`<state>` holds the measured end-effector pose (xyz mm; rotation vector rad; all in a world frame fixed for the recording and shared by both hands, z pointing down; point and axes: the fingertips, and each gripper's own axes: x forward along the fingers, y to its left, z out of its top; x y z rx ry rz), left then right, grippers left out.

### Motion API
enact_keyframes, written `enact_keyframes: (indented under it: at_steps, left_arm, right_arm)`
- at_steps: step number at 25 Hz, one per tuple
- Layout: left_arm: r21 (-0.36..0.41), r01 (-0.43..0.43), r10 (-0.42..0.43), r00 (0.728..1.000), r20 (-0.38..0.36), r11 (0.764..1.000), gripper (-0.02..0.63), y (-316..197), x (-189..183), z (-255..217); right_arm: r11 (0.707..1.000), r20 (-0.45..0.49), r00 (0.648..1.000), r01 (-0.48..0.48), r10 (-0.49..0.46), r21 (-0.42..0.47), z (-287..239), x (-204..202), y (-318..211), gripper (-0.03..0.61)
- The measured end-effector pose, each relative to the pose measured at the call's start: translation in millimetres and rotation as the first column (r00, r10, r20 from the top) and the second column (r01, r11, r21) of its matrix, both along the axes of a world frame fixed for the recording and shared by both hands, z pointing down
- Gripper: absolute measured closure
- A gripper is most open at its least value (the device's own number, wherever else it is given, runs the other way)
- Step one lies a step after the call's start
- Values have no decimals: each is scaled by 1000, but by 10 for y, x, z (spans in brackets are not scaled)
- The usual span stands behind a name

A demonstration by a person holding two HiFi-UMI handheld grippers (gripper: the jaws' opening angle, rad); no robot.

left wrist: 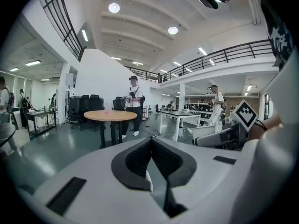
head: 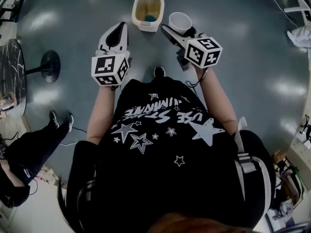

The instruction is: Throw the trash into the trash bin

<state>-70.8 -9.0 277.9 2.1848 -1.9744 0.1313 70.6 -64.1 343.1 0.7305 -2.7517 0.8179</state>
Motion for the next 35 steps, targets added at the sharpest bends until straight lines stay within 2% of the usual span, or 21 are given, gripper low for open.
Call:
enact_keyframes:
  at_steps: [7,14,24,30,35]
  left_arm:
    - [-20,-4,4,1000,16,1000,603,-203,84,69]
    - [-44,-39,39,999,10,998,603,-490,-58,228]
    - [-94,-121,117,992,-52,988,603,-1227,-572,637]
    - [-158,-180,165,981,-104,971,603,-1537,-907,965]
    - [-188,-230,205,968,-142,955,603,-1749,-1000,1194]
  right_arm:
    - [1000,-17,1000,20,-20,-10,73,-61,-188,242]
    - [1000,-43,999,-5,4,-30,226,-252,-371,242]
    - [991,-96,990,-112,105,-71,543,-690,-953,242]
    - [980,-167,975,-167,148,-110,810,-1032,-1183,242]
    - [968,-212,959,-217,188,-124,1000,-1146,-1315,242]
